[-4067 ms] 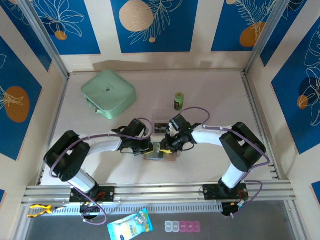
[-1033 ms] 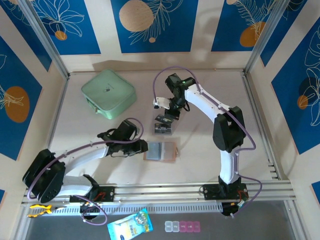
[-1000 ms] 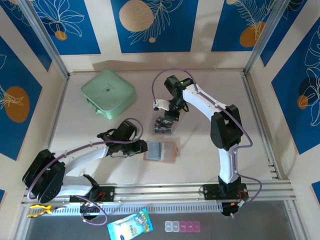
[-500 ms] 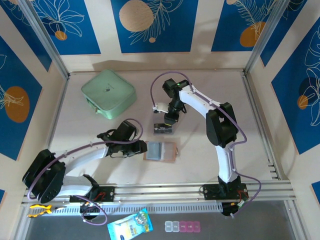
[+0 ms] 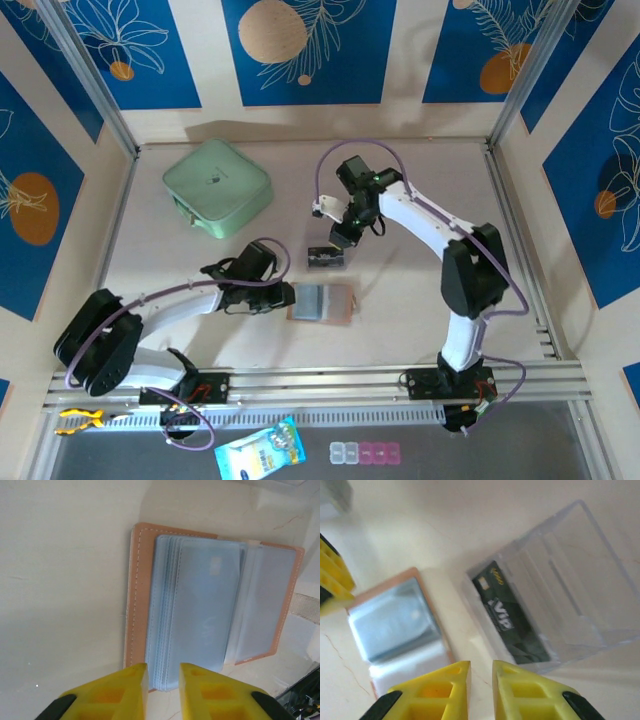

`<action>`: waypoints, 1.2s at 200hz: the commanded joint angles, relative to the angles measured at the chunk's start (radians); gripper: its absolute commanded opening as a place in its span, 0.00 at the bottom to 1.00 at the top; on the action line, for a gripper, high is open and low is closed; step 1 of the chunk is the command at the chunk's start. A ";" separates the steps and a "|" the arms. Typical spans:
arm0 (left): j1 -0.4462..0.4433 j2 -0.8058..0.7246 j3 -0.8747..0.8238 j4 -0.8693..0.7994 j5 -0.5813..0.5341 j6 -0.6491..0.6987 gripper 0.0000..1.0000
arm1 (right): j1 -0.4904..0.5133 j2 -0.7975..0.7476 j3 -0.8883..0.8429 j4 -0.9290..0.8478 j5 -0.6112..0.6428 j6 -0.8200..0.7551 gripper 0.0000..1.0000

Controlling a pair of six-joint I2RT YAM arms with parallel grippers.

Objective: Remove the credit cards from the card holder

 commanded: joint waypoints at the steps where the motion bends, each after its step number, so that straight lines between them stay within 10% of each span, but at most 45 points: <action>1: 0.007 -0.001 0.005 0.052 0.006 -0.003 0.20 | 0.062 -0.065 -0.116 0.175 -0.040 0.326 0.20; 103: 0.005 0.070 -0.036 0.073 0.010 -0.005 0.08 | 0.221 -0.192 -0.406 0.363 0.029 1.120 0.19; 240: 0.004 0.075 -0.080 0.073 0.013 -0.022 0.07 | 0.228 -0.096 -0.513 0.544 -0.129 1.229 0.35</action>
